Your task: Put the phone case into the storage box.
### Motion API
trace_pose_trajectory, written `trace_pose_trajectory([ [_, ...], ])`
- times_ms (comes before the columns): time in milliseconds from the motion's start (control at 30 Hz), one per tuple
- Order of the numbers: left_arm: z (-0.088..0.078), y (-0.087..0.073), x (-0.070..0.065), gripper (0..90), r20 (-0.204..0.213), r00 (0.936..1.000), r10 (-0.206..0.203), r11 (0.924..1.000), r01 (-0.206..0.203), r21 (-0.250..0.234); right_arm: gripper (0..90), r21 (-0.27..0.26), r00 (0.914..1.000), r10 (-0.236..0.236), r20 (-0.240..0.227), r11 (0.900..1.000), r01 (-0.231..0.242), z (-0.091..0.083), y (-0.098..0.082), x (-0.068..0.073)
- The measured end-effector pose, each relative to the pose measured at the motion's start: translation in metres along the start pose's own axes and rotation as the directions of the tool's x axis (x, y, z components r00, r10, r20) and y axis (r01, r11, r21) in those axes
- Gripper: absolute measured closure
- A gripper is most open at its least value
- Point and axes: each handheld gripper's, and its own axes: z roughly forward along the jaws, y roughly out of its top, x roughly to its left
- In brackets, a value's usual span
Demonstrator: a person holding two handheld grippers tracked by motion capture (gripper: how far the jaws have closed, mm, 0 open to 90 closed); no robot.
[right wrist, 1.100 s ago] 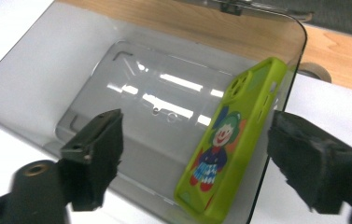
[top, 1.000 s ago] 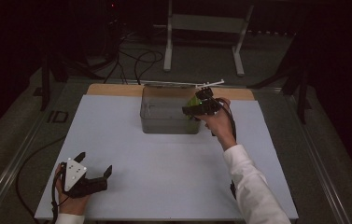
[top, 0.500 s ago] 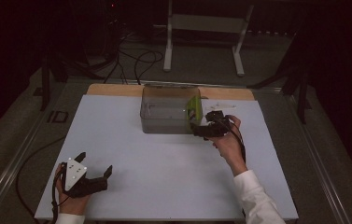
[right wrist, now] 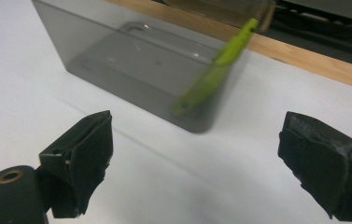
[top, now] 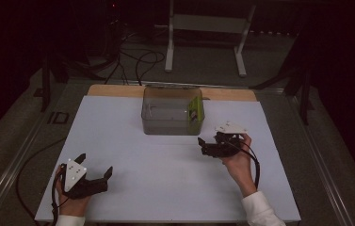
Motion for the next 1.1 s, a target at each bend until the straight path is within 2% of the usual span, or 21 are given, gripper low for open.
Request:
trace_pose_trajectory([
  [100,0.001,0.001,0.001,0.0,0.000,1.0000,-0.006,1.0000,0.006,-0.004,10.4,-0.040,0.9994,-0.027,0.021,0.999,0.028,-0.011,-0.010,0.004],
  [167,0.001,0.001,0.001,0.0,0.000,1.0000,-0.006,1.0000,0.006,-0.004,10.4,-0.059,0.9994,-0.027,0.024,0.998,0.028,-0.013,-0.013,0.004],
  [200,0.001,0.001,0.002,0.0,0.002,0.9999,-0.011,0.9999,0.011,-0.006,10.4,-0.085,0.9992,-0.014,0.037,0.996,0.017,-0.019,-0.026,0.002],
  [300,0.002,0.001,0.003,0.0,0.002,0.9999,-0.013,0.9999,0.013,-0.007,10.4,-0.089,0.9994,-0.012,0.031,0.996,0.015,-0.021,-0.030,0.001],
  [333,0.002,0.002,0.003,0.0,0.003,0.9999,-0.014,0.9999,0.014,-0.007,10.4,-0.120,0.9997,-0.010,0.024,0.993,0.012,-0.025,-0.039,0.001],
  [467,0.002,0.002,0.003,0.0,0.004,0.9999,-0.012,0.9999,0.012,-0.008,10.4,-0.160,0.9999,-0.002,0.016,0.987,0.005,-0.033,-0.048,-0.001],
  [500,0.002,0.002,0.003,0.0,0.006,0.9999,-0.014,0.9999,0.014,-0.009,10.4,-0.201,1.0000,0.002,0.009,0.980,0.000,-0.037,-0.052,-0.002],
  [633,0.001,0.002,0.004,0.0,0.008,0.9998,-0.017,0.9998,0.017,-0.013,10.4,-0.225,0.9998,0.019,0.002,0.974,-0.018,-0.044,-0.058,-0.003],
  [667,0.001,0.002,0.004,0.0,0.011,0.9998,-0.016,0.9998,0.016,-0.012,10.6,-0.253,0.9998,0.017,0.003,0.967,-0.016,-0.047,-0.062,-0.003],
  [833,0.000,0.002,0.003,0.0,0.018,0.9998,-0.007,0.9998,0.007,-0.017,10.8,-0.258,0.9997,0.025,-0.001,0.966,-0.024,-0.051,-0.073,-0.005],
  [867,0.000,0.002,0.003,0.0,0.018,0.9998,-0.003,0.9998,0.003,-0.019,11.0,-0.275,0.9996,0.028,-0.006,0.961,-0.028,-0.052,-0.076,-0.006],
  [967,-0.002,0.003,0.002,0.0,0.021,0.9998,0.004,0.9996,-0.003,-0.027,11.7,-0.279,0.9987,0.050,-0.008,0.959,-0.050,-0.054,-0.085,-0.010],
  [1100,-0.002,0.002,0.002,0.0,0.020,0.9997,0.010,0.9997,-0.010,-0.024,12.6,-0.283,0.9992,0.039,-0.005,0.958,-0.039,-0.057,-0.092,-0.012],
])
